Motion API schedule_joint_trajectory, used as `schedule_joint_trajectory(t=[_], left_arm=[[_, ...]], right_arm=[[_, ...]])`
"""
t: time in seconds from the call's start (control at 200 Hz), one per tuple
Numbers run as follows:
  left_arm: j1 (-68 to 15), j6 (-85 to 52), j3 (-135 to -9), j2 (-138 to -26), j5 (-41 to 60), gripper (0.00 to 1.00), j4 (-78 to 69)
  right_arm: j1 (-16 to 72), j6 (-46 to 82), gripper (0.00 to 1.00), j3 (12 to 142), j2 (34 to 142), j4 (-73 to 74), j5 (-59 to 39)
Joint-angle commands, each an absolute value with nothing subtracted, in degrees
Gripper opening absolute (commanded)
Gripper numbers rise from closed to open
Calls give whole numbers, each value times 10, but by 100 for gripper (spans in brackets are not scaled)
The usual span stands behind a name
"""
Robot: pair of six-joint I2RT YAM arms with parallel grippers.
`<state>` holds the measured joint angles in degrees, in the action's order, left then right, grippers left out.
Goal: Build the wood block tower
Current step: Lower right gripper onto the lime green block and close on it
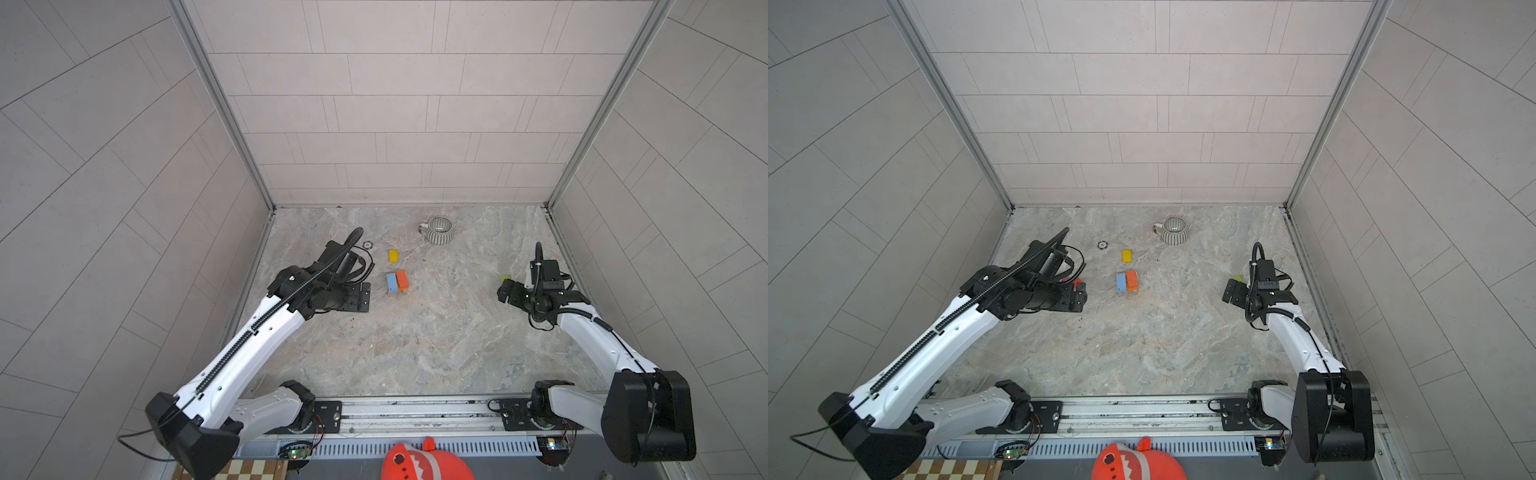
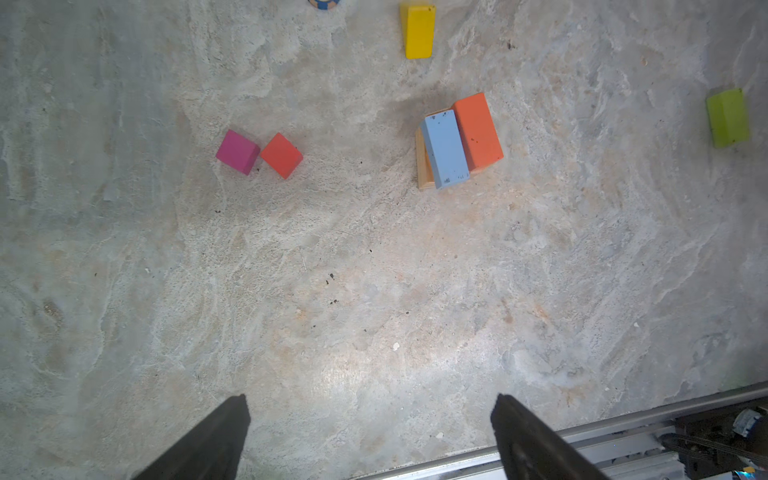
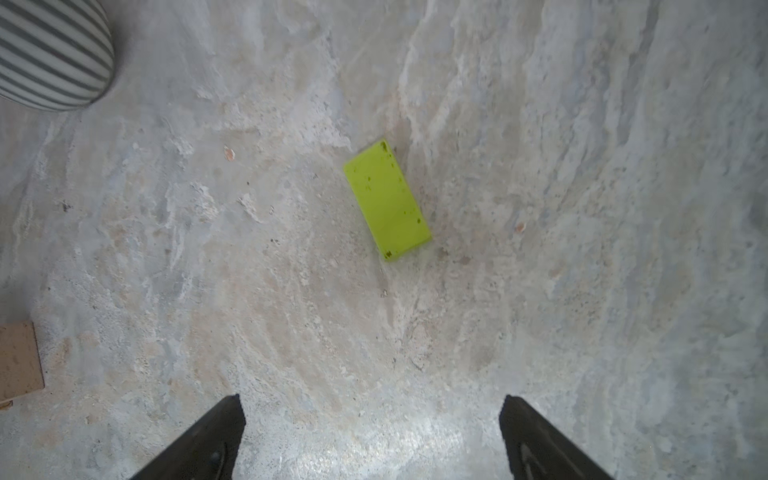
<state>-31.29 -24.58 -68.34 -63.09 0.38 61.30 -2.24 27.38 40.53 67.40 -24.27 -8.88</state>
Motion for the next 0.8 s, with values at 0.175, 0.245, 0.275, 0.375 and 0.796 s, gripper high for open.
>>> schedule_joint_trajectory(t=[0.175, 0.245, 0.275, 0.375, 0.796], left_arm=[[-306, -262, -557, -578, 35, 98, 537], [-306, -265, -544, -570, 29, 98, 529], [-306, -263, -542, -567, 39, 98, 524], [-305, -267, -537, -563, 22, 98, 518], [-304, -270, -534, -570, 18, 98, 518]], right_arm=[[-34, 246, 88, 499, 786, -251, -62], [-38, 245, 88, 530, 824, -274, -55], [-39, 244, 88, 541, 841, -282, -57], [-40, 227, 91, 588, 906, -319, -79], [-42, 203, 86, 666, 1040, -365, -67]])
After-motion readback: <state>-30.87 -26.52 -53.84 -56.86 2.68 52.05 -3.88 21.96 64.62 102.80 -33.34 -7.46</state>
